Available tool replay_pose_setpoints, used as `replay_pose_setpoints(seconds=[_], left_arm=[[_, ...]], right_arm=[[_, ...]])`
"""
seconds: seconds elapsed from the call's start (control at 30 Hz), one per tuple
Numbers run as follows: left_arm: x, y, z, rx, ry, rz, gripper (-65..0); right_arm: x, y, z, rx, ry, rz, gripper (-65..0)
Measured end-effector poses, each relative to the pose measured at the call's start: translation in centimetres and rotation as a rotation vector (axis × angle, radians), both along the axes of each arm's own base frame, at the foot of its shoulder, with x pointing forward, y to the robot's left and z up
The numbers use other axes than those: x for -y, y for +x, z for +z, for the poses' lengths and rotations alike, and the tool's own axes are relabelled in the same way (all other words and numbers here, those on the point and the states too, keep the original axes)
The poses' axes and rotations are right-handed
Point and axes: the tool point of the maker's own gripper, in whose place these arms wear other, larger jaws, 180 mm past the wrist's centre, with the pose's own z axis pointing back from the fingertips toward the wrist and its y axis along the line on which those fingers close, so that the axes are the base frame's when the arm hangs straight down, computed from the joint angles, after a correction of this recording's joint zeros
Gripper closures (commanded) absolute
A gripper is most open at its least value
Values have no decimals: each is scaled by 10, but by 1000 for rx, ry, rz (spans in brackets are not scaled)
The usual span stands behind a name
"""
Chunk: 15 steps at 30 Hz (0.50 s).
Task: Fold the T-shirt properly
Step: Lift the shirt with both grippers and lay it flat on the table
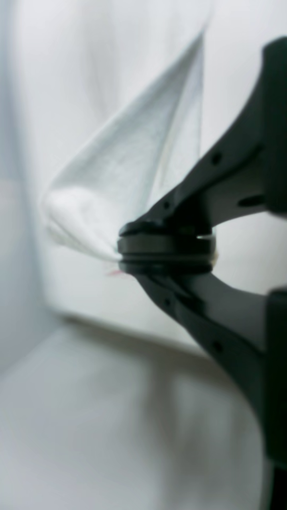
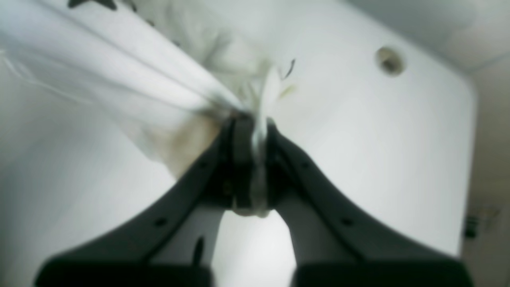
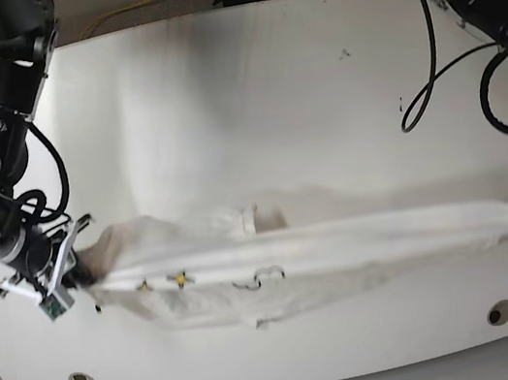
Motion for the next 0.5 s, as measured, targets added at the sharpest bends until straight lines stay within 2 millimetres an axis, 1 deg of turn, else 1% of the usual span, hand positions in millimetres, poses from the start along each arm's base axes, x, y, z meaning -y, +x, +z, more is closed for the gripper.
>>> replay_pose_setpoints(seconds=[0.03,0.1,0.13,0.17,0.27,0.4,0.5], left_arm=[[-4,-11,-17,-49,-17,15,0],[-8,-28,-39,-100,-45,23,0],[-10,-38,-50,-127,-58,34,0],[-11,-46,-57,-143,-69,35,0],[-10,-63,-77,-192,-84,28,0],[-6,-86,-107,-265,-107,42,0],[-1,-98,-120,-276,-104,13,0]], right_arm=[[-2,-10,-14,-38,8,-3,0],[-8,-26,-34,-91,29,-1,0],[-9,-37,-46,-131,42,-16,0],[-9,-47,-55,-161,57,-30,0],[-13,-68,-67,-193,144,-49,0],[-17,-92,-77,-230,244,-55,0],[-18,-107,-81,-241,314,-63,0]])
